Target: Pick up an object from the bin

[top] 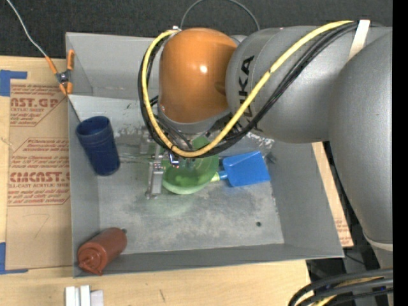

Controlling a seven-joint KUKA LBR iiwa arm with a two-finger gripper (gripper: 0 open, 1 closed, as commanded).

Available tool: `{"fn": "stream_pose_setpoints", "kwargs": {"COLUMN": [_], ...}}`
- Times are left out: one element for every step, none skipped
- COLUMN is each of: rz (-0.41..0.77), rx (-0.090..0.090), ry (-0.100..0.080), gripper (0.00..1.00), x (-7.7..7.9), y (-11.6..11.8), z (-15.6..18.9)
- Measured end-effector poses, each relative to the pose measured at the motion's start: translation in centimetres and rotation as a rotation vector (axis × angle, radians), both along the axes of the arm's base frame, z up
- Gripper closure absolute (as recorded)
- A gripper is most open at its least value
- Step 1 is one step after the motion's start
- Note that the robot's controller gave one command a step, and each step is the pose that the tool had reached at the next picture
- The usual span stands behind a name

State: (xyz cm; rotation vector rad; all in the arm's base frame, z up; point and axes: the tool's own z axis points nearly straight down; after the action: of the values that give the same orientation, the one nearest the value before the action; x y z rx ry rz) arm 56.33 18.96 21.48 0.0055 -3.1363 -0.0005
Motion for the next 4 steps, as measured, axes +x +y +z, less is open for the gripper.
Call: {"fn": "stream_pose_setpoints", "kwargs": {"rz": [-0.003, 0.060, -0.193, 0.089], "rx": [0.001, -0.001, 0.001, 0.001], "ry": [-0.007, 0.003, -0.003, -0.006], "gripper": [0.00, 0.00, 0.00, 0.00], "x": [0.1, 0.9, 0.8, 1.1], "y": [-0.1, -6.2, -4.9, -9.1], "z": [0.5, -7.0, 0.3, -4.3]}}
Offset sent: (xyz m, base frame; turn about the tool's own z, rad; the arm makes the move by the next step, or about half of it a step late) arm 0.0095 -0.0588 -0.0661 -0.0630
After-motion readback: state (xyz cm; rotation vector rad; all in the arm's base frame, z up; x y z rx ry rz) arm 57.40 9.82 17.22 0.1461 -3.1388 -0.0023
